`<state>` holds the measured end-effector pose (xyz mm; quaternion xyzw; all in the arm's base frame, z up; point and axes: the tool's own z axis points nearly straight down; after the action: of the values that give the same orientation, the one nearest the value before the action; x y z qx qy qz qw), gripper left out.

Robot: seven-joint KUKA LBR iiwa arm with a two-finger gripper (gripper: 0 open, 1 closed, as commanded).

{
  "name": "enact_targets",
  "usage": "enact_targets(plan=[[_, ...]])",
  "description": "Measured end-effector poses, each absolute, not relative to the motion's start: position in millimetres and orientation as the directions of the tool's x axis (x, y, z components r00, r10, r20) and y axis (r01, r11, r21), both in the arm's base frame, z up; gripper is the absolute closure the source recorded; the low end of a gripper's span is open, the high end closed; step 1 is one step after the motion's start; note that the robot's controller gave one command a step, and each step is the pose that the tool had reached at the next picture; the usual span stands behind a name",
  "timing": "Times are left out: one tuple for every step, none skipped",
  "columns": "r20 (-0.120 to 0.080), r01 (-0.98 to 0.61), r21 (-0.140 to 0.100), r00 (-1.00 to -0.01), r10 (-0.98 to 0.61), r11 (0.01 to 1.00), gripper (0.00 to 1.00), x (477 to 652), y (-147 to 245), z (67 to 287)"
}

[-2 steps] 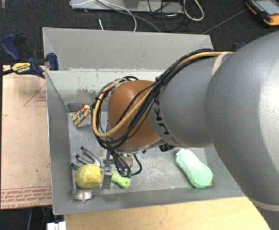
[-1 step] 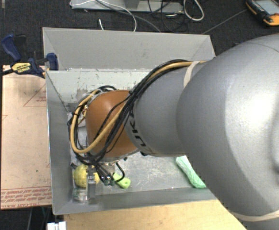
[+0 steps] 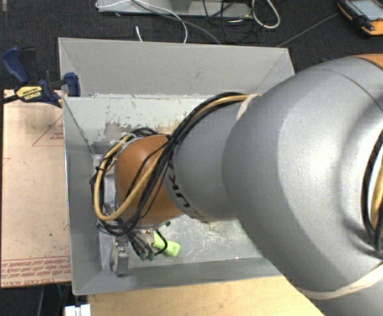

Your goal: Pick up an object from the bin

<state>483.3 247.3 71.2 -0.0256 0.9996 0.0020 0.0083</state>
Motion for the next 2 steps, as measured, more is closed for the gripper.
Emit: enact_targets(plan=[[0.002, -0.320, 0.001, -0.947, -0.320, 0.947, 1.00, 496.6, 252.3, 70.9], [0.002, -0.320, 0.001, -0.947, -0.320, 0.947, 1.00, 496.6, 252.3, 70.9]])
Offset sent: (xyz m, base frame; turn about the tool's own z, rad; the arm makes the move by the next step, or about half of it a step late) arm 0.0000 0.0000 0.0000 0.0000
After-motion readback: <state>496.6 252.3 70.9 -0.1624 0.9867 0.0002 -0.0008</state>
